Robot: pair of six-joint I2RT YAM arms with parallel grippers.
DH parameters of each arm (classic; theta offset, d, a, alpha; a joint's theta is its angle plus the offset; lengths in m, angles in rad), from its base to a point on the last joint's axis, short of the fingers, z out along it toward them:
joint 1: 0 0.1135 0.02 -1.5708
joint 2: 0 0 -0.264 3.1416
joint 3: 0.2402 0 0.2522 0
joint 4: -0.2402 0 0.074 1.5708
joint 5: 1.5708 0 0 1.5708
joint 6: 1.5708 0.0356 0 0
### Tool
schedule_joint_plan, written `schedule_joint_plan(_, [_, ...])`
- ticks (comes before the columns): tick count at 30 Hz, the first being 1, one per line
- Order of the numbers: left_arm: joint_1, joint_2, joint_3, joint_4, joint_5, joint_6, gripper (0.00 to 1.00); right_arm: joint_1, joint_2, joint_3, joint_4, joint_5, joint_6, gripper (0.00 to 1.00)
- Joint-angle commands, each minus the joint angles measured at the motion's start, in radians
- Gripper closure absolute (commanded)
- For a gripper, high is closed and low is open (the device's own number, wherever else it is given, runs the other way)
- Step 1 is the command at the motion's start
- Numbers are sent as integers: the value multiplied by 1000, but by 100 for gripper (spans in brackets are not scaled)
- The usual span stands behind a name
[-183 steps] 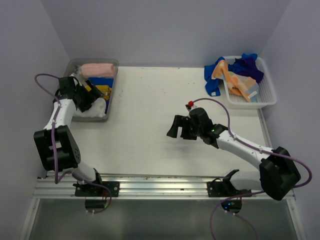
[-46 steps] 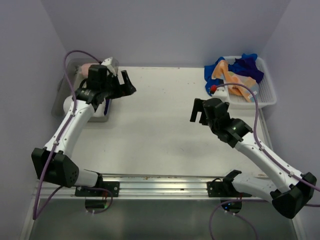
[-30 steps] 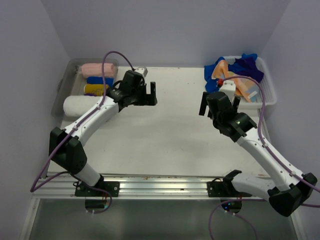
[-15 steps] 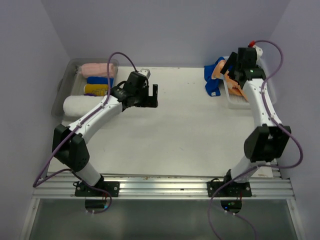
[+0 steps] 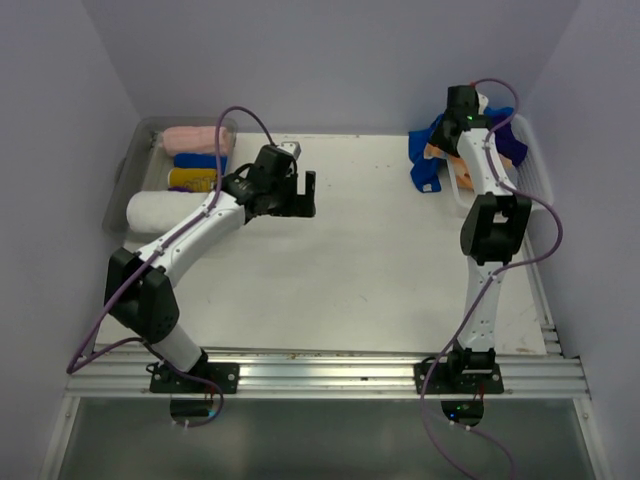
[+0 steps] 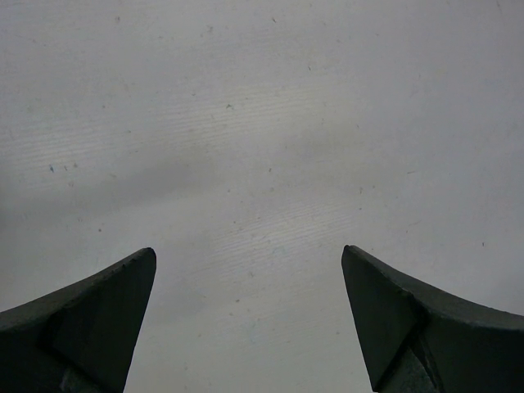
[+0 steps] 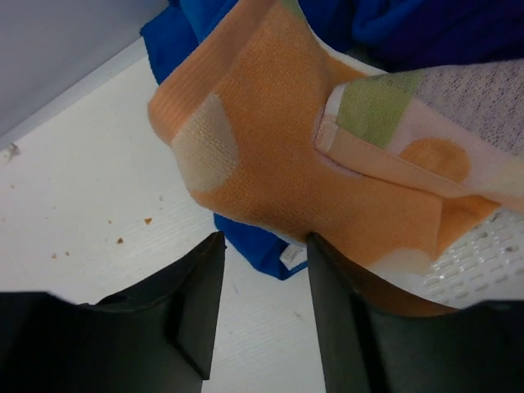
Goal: Roll the towels
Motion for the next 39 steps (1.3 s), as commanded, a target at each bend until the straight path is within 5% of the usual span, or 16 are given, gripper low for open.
schedule_joint_plan(1, [-3, -6, -7, -7, -3, 23, 0, -3, -36, 71, -10, 39, 9, 62])
schedule_joint_plan(6, [-3, -1, -4, 0, 14, 14, 0, -2, -135, 15, 39, 72, -21, 100])
schedule_joint_plan(15, [-3, -6, 16, -4, -17, 13, 0, -2, -544, -294, 221, 40, -52, 100])
schedule_joint_plan(20, [-2, -6, 31, -12, -14, 10, 0, -2, -594, -336, 211, 32, -98, 99])
schedule_joint_plan(23, [-3, -12, 23, -10, -3, 0, 0, -2, -548, -298, 177, 29, -130, 58])
schedule_joint_plan(26, [-2, -13, 16, -10, -3, -7, 0, -2, -485, -230, 111, 10, -135, 38])
schedule_joint_plan(28, [-3, -13, 19, -13, -6, -12, 0, -2, -477, -227, 100, -9, -124, 34])
schedule_joint_plan(33, [-2, -13, 22, -15, -10, -20, 0, -2, -494, -270, 114, -23, -101, 5])
schedule_joint_plan(39, [-3, -6, 22, -20, -9, -18, 0, -2, -467, -253, 91, -2, -115, 2])
